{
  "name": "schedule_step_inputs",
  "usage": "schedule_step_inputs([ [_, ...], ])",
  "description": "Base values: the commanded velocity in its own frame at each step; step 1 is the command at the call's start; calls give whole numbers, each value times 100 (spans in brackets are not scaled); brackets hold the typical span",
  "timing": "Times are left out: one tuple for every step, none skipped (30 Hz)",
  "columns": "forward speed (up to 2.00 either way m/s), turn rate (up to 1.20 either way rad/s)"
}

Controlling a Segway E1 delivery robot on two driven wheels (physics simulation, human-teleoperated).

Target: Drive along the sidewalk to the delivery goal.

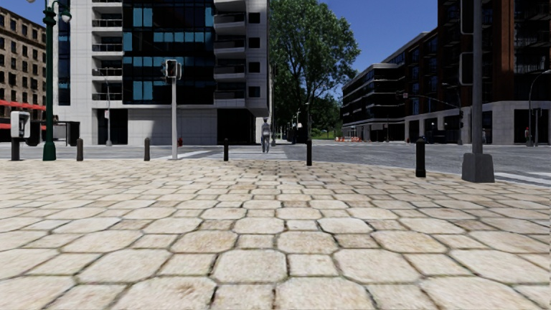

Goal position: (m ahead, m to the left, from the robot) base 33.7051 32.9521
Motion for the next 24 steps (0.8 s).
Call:
schedule_step_inputs([
  [200,0],
  [200,0],
  [200,0],
  [200,0],
  [200,0],
  [200,0],
  [200,0],
  [200,0],
  [200,0],
  [200,0],
  [200,0],
  [200,0],
  [200,0],
  [200,0],
  [200,0],
  [200,0],
  [200,0],
  [200,0],
  [200,0],
  [200,0],
  [200,0],
  [200,0],
  [200,0],
  [200,0],
])
